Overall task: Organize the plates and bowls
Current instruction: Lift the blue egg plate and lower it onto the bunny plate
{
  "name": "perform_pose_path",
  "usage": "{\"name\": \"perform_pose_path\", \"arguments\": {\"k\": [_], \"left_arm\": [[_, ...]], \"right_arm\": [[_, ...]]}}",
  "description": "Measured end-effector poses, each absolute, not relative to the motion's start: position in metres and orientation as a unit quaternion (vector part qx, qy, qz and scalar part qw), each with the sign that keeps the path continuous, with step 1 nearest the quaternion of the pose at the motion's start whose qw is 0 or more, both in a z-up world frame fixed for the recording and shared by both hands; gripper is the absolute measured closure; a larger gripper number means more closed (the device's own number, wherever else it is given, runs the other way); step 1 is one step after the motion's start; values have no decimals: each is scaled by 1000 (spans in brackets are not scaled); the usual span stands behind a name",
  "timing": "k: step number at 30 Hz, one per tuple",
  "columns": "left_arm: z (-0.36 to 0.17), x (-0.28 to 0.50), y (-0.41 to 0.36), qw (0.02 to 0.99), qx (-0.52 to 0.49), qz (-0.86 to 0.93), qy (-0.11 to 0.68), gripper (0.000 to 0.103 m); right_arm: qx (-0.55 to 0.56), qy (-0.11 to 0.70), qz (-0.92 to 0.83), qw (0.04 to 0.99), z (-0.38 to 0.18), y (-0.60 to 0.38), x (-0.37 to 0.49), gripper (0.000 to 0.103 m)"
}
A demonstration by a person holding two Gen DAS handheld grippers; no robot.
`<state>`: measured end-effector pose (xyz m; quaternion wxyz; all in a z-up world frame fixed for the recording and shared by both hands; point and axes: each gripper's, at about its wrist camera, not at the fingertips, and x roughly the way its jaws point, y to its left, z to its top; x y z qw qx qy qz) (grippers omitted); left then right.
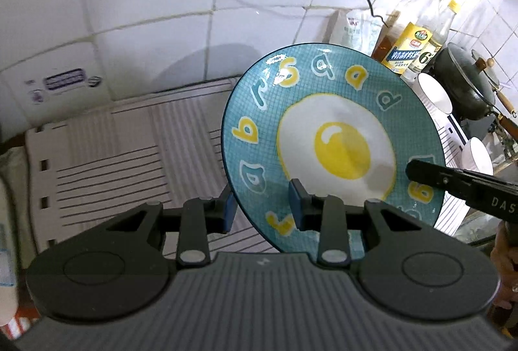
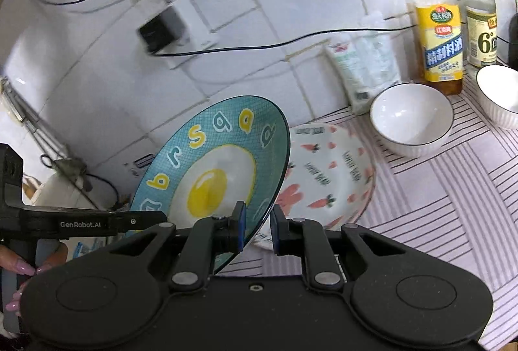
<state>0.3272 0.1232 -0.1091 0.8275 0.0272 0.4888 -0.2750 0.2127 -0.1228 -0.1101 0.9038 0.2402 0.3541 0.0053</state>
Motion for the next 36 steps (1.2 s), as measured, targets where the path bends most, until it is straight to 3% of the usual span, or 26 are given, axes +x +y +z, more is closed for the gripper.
{"name": "perform_pose_path", "arguments": {"k": [14,23,29,36], "left_arm": [[-167,384,55,788,80,-235,564,71],[-177,398,45,771,79,-220,593,71],[-175,400,42,768,73,-214,600,71],[-183,393,43,767,82,-203,603,71]], "right_arm": [[277,421,-15,864,-182,-178,268,84],[279,439,-43,853,-187,-179,275,82],[192,447,-81,870,-175,-153,279,73],[132,458,-109,872,-171,-130,281,69]]}}
